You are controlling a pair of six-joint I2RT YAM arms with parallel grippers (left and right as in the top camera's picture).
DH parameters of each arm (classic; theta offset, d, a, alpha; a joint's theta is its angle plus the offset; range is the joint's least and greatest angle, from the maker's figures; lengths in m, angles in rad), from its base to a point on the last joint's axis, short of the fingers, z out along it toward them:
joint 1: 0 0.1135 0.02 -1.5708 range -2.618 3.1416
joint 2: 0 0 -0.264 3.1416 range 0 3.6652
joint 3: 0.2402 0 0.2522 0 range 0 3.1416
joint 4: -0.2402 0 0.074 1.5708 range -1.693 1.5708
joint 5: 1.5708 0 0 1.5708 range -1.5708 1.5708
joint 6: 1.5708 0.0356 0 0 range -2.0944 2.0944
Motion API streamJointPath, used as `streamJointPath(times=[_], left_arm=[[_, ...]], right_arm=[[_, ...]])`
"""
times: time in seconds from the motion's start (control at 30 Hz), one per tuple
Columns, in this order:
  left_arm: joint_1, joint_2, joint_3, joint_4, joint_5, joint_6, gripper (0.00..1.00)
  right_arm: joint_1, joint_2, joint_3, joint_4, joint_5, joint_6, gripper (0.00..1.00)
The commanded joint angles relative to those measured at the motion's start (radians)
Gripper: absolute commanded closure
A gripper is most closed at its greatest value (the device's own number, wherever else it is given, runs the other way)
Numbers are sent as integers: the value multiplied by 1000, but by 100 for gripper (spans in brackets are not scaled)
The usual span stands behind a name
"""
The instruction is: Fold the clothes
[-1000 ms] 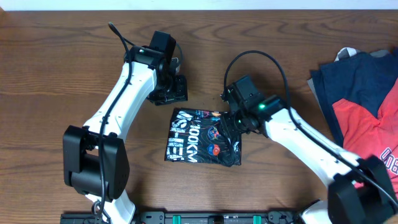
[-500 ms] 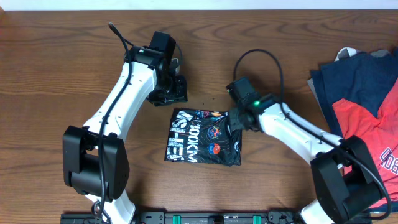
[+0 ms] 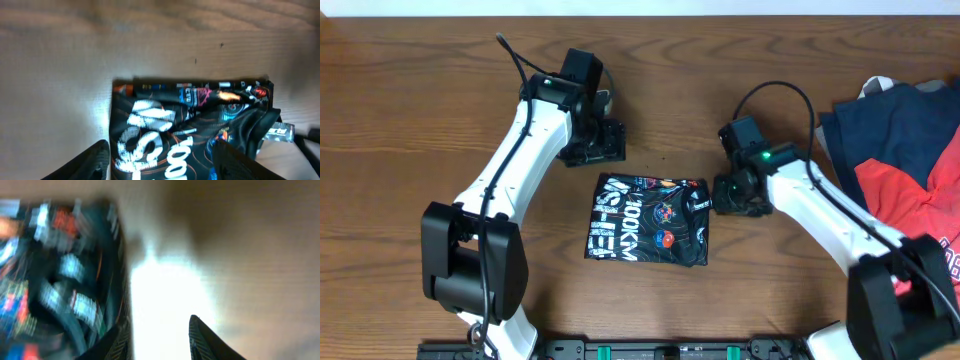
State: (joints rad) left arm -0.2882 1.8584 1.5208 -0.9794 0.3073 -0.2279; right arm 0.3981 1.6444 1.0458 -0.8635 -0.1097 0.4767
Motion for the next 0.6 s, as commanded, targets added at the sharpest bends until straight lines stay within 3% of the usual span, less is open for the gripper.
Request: streamJointPath(times=[0.0,0.23,0.57], left_arm=[[3,51,-6,18,-14,82,33],[3,200,-8,13,-14,101,33],[3,280,-14,-60,-14,101,37]], right_arm=[[24,-32,6,-43,-184,-75,64],[167,-32,-1,-30,-253,-115,61],[273,34,-24,36,-167,-85,66]])
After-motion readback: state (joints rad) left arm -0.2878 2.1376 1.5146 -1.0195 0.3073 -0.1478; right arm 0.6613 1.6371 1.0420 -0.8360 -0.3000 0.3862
